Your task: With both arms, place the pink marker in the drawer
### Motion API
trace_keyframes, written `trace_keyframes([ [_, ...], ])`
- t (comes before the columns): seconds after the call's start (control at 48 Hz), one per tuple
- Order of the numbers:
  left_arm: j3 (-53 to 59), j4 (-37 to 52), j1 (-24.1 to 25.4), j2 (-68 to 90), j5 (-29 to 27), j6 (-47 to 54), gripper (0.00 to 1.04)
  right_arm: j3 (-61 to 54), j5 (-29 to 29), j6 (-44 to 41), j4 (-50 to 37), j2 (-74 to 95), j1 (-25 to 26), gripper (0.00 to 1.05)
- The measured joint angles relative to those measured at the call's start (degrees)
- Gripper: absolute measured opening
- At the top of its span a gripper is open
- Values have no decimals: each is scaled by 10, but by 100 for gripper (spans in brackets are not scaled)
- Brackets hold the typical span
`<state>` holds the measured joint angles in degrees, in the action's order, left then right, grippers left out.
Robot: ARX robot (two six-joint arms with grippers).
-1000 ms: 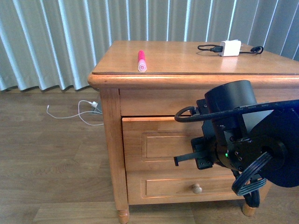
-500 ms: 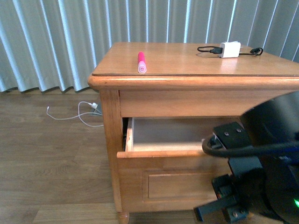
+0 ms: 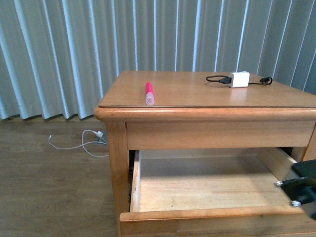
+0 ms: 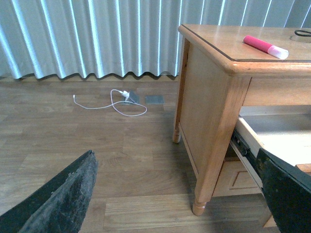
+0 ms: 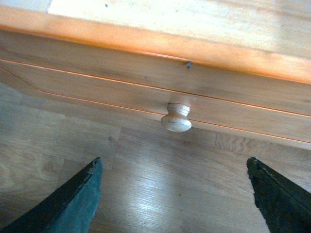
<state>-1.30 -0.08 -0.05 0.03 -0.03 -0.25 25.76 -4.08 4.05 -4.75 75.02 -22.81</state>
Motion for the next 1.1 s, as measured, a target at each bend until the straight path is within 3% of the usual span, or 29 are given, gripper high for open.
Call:
trace_keyframes([
  [0.062, 0, 0, 0, 0, 0, 0, 99, -19, 8, -2, 37, -87, 12, 98],
  [0.229, 0, 0, 0, 0, 0, 0, 99, -46, 42, -14, 133, -278, 54, 96],
  [0.333, 0, 0, 0, 0, 0, 0, 99, -67, 90, -23, 205, -420, 113, 96],
  [0.458, 0, 0, 0, 0, 0, 0, 99, -94, 151, -25, 229, -536, 197, 96],
  [0.562, 0, 0, 0, 0, 0, 0, 99, -96, 155, -25, 230, -552, 218, 96],
  [0.646, 0, 0, 0, 0, 0, 0, 99, -168, 66, -33, 85, -614, 224, 81],
  [0.771, 0, 0, 0, 0, 0, 0, 99, -196, 39, -35, 58, -697, 229, 60],
  [0.979, 0, 0, 0, 0, 0, 0, 99, -203, 40, -38, 57, -702, 228, 97],
  [1.104, 0, 0, 0, 0, 0, 0, 99, -203, 41, -38, 57, -702, 228, 96],
])
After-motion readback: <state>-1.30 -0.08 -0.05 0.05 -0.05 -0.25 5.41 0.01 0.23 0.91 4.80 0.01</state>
